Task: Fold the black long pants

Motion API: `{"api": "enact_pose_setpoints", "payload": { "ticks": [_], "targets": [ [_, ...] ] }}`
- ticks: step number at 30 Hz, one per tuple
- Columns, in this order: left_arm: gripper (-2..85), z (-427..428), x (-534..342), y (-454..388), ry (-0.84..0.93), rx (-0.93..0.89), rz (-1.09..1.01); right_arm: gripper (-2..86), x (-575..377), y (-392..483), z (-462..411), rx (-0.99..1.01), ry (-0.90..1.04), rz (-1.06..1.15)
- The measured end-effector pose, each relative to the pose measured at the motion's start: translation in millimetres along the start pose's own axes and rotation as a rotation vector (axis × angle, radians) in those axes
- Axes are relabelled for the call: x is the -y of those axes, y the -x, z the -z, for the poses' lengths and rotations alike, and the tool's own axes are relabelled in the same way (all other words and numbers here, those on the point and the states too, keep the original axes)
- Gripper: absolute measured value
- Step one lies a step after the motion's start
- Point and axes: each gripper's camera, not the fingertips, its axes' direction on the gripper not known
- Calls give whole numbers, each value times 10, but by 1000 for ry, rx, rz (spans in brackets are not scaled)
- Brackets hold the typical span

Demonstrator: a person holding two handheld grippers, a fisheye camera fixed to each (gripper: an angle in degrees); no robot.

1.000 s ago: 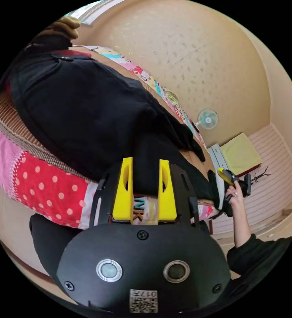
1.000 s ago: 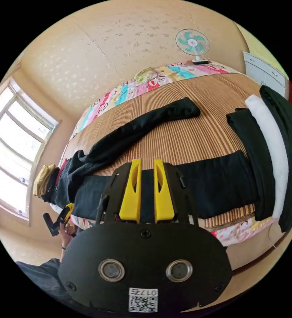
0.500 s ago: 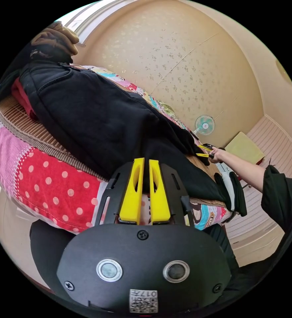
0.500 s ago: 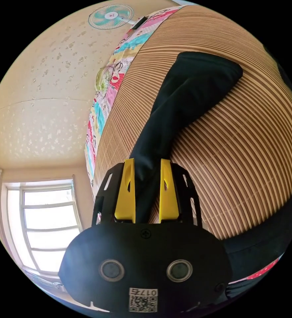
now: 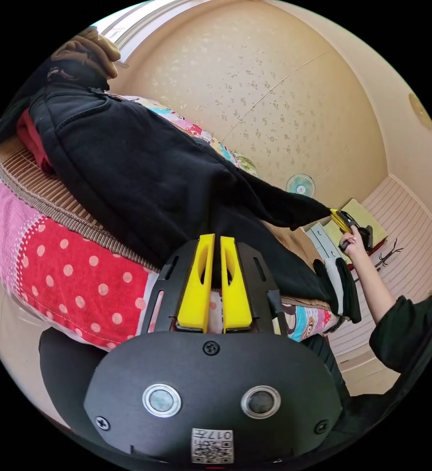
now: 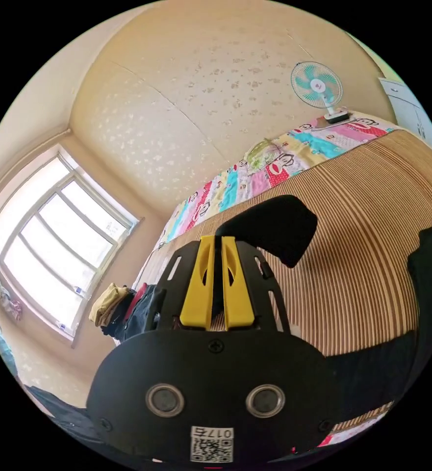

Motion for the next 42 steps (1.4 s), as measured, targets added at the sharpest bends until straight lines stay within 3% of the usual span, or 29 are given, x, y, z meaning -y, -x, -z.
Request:
{"api": "enact_pose_setpoints", "payload": {
  "ticks": [3, 6, 9, 21, 27, 30, 35, 40, 42],
  "targets": [
    [27, -57, -29, -45, -5, 2, -5, 28, -1012, -221, 713, -61, -64, -23],
    [31, -123, -44, -147, -3, 26, -24, 29, -1941, -554, 929, -205, 39, -79],
    [36, -181, -20, -248, 14, 38, -35, 33, -2406, -870, 1035, -92, 52, -222],
    [52, -63, -66, -1036, -54, 101, 8, 103, -2235, -1437, 1432, 222, 33, -439],
    [124, -422, 981, -1769, 14, 47, -88, 91, -2255, -1499, 1527, 209, 53, -395],
    [172, -962, 1973, -2080, 118, 103, -108, 92, -2251, -1489, 1549, 211, 87, -279],
    [186, -2448, 3584, -2269, 350, 476, -78, 90, -2346, -1489, 1652, 241, 64, -183],
    [186, -3426, 3936, -1939, 591, 705, 183, 83, -2409, -1588, 1724, 319, 37, -169],
    [183, -3525, 3825, -1885, 557, 730, 286, 81, -2405, -1602, 1732, 334, 43, -159]
  ]
}}
